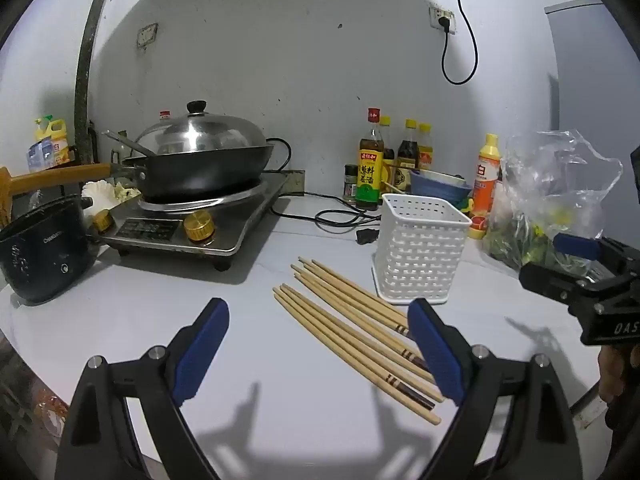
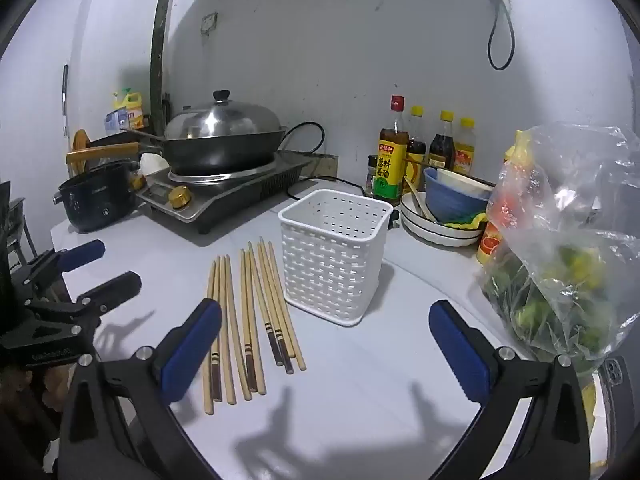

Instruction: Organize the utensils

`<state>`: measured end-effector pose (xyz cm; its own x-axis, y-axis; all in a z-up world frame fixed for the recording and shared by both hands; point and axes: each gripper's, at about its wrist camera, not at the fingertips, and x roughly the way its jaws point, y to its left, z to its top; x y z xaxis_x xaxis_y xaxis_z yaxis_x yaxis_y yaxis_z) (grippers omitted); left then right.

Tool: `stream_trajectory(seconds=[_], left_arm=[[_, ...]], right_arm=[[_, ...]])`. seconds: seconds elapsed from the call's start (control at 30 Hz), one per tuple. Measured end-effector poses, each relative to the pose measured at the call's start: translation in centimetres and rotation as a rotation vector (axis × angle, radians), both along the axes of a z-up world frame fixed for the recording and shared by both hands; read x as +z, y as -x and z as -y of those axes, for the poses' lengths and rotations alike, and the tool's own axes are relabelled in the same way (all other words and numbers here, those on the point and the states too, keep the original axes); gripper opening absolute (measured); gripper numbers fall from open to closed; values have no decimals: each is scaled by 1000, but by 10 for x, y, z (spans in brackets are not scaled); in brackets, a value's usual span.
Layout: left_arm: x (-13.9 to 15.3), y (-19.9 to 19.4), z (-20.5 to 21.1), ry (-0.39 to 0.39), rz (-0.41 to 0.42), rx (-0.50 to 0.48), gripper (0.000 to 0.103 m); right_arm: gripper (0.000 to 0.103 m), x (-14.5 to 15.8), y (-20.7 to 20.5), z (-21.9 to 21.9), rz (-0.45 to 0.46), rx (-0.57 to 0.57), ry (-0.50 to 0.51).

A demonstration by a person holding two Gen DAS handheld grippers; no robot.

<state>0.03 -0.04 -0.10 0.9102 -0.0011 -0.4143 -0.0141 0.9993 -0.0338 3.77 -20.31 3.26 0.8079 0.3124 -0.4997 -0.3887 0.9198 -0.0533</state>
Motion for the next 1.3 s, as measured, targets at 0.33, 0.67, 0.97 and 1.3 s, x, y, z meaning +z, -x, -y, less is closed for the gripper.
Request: stream_trajectory(seconds=[0.33,0.67,0.97,1.3], left_arm=[[10,18,-5,-2,18,12,91],[8,18,-5,-3,10,19,91],[7,21,-7,-4,10,21,91],[9,24,-7,-5,16,20,91]], right_arm=[[103,-1,5,8,-25,-8,-28],[103,-1,11,7,-22,6,-33],[103,-2,11,7,-32,25,-52],[103,0,13,7,-36,32,-60]])
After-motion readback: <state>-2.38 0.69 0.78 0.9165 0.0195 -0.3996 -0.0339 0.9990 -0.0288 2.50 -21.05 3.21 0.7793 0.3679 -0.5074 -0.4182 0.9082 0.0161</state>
